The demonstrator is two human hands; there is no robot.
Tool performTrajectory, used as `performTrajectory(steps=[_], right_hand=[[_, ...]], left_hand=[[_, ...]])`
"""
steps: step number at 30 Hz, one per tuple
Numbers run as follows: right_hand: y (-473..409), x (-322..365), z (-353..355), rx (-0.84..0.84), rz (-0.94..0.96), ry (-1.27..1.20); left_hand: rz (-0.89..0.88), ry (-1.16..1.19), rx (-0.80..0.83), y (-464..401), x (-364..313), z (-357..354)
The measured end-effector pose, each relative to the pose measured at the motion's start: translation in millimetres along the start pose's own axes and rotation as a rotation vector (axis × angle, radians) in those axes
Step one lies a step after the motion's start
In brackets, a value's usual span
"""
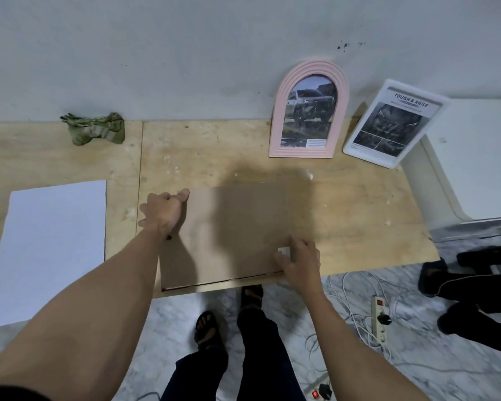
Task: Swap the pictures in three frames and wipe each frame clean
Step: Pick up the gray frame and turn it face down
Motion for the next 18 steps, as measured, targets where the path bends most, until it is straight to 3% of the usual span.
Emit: performTrajectory(steps=[3, 7, 11, 14, 18], right_hand=[[-2.0, 10.1, 28.3, -0.108, -0.026, -0.384], [-1.4, 12.4, 67.6, -0.124, -0.048, -0.81], [-4.7, -10.4, 122.1, -0.186, -0.049, -0.89], [-10.0, -50.8, 166.8, -0.261, -0.079, -0.869], [-21.5, -110.3, 212.1, -0.311, -0.165, -0.803]], left_hand=[[-0.015, 0.008, 0.019, 5.4, -7.1, 3.4], [-0.09, 0.096, 0.081, 13.9, -25.5, -5.8], [-0.31, 0.266, 0.23, 39.3, -60.4, -30.2], [-0.355, 0.378, 0.305, 63.6, -78.5, -65.0], [-0.376, 0.277, 0.314, 68.4, -93.0, -138.9]])
Point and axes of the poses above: each hand's wrist, its own y-axis away from the middle knuckle, its own z-axis out of the back of the hand, x = y × z, the point moved 3 cm from there along -y, towards the middle knuckle, and after that the axes turned 14 degrees about x, right-handed, at the moved point
